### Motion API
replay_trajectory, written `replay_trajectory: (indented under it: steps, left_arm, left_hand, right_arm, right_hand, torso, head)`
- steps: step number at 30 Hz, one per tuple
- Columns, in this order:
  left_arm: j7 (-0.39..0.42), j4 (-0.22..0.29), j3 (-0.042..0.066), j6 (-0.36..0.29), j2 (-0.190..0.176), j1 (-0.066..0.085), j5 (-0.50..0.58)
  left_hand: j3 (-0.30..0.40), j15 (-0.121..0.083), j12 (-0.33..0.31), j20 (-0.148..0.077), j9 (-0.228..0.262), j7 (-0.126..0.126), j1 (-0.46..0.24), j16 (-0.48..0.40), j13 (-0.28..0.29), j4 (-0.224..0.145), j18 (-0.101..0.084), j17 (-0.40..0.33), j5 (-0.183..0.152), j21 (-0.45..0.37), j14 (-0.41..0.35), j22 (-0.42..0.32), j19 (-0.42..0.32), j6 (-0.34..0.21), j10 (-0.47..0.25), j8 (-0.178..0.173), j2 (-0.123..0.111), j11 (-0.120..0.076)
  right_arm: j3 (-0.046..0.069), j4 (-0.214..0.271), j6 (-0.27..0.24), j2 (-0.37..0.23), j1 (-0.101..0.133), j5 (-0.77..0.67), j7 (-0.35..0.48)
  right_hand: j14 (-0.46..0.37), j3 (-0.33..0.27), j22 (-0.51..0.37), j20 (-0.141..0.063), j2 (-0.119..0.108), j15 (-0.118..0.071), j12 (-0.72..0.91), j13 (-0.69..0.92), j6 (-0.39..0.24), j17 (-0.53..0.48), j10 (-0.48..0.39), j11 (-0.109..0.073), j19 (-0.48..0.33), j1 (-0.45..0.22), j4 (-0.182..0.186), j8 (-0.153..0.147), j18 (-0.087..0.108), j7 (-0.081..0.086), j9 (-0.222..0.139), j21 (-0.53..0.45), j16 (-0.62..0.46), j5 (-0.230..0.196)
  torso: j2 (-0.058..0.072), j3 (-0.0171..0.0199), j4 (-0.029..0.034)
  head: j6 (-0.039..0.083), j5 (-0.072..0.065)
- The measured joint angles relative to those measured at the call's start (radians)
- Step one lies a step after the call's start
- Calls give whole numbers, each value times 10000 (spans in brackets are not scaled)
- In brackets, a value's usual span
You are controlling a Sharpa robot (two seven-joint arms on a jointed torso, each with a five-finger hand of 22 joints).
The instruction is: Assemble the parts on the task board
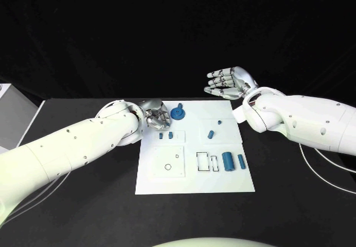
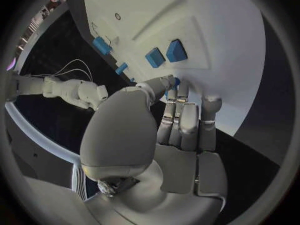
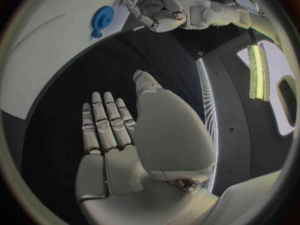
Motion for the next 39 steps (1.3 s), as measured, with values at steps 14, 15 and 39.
replay_trajectory:
  steps: [14, 15, 39]
  left_arm:
    - [-13, 21, -15, -27, -14, -4, -95]
    - [-12, 25, -21, -27, -18, -8, -97]
    - [-16, 128, -66, -89, -137, -80, -90]
  left_hand:
    - [-111, 38, -21, 29, 52, 69, 34, 0, 127, -110, -1, -18, 0, -20, -38, -138, -30, -295, -70, -240, 35, 67]
    - [-110, 55, -21, 39, -25, 94, 34, 0, 156, -110, -1, -36, 0, -46, -55, -138, -39, -445, -101, -374, 35, 97]
    - [-79, 71, -46, 94, -436, 70, 18, 0, 263, -140, -1, -445, 5, -104, -322, -250, -173, -1434, -421, -1184, 20, 127]
  right_arm:
    - [4, 3, 0, -14, -1, 0, 0]
    - [4, 3, 0, -15, -1, 0, 0]
    - [3, -22, 1, -37, -4, 1, -3]
  right_hand:
    - [0, 0, 0, 0, 0, 0, 0, 0, 0, 0, 0, 0, 0, 0, 0, 0, 0, 0, 0, 0, 0, 0]
    - [0, 0, 0, 0, 0, 0, 0, 0, 0, 0, 0, 0, 0, 0, 0, 0, 0, 0, 0, 0, 0, 0]
    - [0, 56, 0, 0, 0, 0, 0, 0, 0, -22, 0, 0, 0, 0, -1, 0, 0, 0, -26, 0, 0, 0]
  torso:
    - [2, -8, 6]
    - [2, -10, 6]
    - [-7, -13, -4]
  head:
    - [1, -2]
    - [1, -3]
    - [29, -7]
